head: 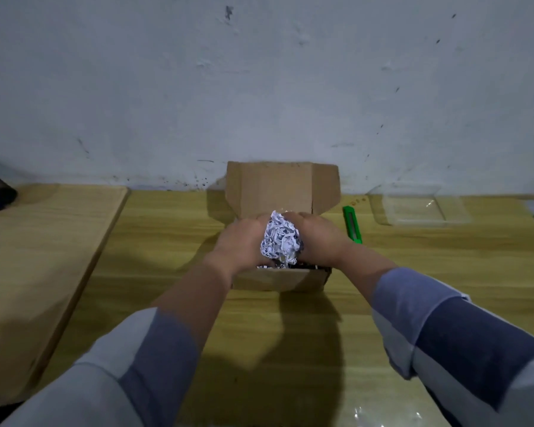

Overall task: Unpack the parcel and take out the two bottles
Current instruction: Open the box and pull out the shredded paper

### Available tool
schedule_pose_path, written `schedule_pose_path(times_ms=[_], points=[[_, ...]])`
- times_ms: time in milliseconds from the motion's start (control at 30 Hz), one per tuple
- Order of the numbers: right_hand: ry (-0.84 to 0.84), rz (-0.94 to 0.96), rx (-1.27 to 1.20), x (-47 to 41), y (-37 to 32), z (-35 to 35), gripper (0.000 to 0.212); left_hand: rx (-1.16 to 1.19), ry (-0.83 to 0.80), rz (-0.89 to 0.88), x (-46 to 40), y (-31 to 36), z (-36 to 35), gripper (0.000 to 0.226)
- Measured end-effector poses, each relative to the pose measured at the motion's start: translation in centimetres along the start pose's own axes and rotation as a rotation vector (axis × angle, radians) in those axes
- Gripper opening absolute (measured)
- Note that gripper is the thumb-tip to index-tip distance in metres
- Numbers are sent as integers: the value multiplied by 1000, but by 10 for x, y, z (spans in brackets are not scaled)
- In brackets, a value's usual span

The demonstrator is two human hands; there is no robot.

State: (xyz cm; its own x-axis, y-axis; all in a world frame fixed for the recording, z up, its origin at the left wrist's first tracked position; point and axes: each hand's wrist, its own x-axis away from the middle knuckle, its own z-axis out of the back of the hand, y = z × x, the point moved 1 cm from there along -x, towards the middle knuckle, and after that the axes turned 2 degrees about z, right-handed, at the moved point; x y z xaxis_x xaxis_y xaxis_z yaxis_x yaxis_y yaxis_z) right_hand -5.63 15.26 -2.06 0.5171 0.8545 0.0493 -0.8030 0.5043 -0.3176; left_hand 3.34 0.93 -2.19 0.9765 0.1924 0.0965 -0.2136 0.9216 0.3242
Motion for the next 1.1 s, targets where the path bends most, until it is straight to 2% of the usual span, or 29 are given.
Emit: schedule_pose_path(times_ms=[200,500,767,1000,1100], points=[[92,-33,42,11,-15,29,72,-36,89,-49,6,10,29,79],[223,-215,99,89,-1,78,77,54,106,-309,9,87,51,69],[153,-406,29,178,53,47,75,44,-72,-368,10,165,-23,78],[35,-444,-167,218,119,-8,74,79,-228,-256,2,203,-114,90],[54,-453,-239,223,138,-25,71,54,-220,-225,-4,209,-137,94]])
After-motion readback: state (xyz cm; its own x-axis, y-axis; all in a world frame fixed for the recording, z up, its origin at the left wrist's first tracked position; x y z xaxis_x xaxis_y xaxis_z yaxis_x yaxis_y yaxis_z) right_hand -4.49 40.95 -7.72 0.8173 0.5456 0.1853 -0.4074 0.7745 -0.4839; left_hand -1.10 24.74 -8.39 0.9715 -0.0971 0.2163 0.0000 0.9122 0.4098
